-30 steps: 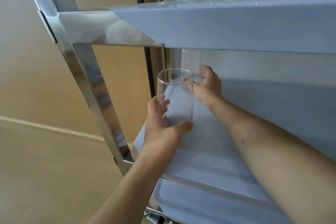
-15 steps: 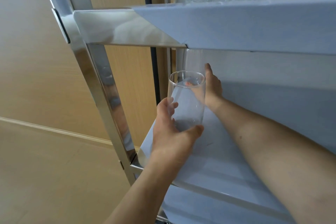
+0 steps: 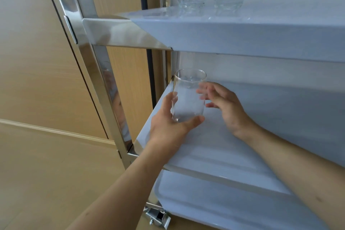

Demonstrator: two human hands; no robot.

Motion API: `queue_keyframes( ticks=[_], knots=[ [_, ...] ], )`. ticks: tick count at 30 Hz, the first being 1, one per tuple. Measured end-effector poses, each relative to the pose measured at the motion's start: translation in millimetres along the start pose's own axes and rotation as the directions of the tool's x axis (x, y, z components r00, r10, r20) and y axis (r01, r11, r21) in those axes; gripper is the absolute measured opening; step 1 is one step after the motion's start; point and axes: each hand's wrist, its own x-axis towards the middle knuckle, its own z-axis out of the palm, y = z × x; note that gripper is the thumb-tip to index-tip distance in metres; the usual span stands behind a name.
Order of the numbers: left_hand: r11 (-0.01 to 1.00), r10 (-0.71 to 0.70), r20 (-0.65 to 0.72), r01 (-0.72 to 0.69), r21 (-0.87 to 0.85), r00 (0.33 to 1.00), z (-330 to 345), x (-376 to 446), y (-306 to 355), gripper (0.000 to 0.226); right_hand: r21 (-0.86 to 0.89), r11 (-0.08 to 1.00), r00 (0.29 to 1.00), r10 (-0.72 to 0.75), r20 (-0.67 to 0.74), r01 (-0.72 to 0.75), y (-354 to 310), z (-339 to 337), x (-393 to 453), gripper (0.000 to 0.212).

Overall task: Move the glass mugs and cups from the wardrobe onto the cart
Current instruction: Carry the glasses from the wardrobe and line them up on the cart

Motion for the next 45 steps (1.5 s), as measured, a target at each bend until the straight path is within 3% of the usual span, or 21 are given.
queue_keyframes(
  ticks=[3,5,8,17,29,45],
  knots=[
    [0.995,0.025,0.052,-0.03,0.098,0.998,0,-3,3,0.094,-0.008,1.0,0.999,0.019,0.04,-0.019,-8,9,-15,0.049],
    [0.989,0.021,0.079,-0.032,0.144,0.997,-1,-4,5,0.101,-0.058,0.997,0.999,0.043,-0.006,-0.043,-11,12,-17,0.067],
    [0.965,-0.002,0.099,-0.025,0.263,0.995,0,-3,4,0.1,-0.08,0.995,0.997,0.059,-0.058,-0.064,-14,9,-16,0.074],
    [0.701,0.061,0.241,-0.214,0.68,0.968,19,2,-11,0.092,-0.224,0.971,0.968,0.029,-0.248,-0.086,6,-10,13,0.084],
    [0.559,0.087,0.33,-0.321,0.765,0.94,22,-1,-12,0.063,-0.236,0.961,0.93,0.051,-0.364,-0.146,33,-21,90,0.08],
    [0.542,0.113,0.335,-0.341,0.768,0.935,23,-2,-14,0.065,-0.312,0.93,0.921,0.062,-0.385,-0.193,49,-18,136,0.087]
  ],
)
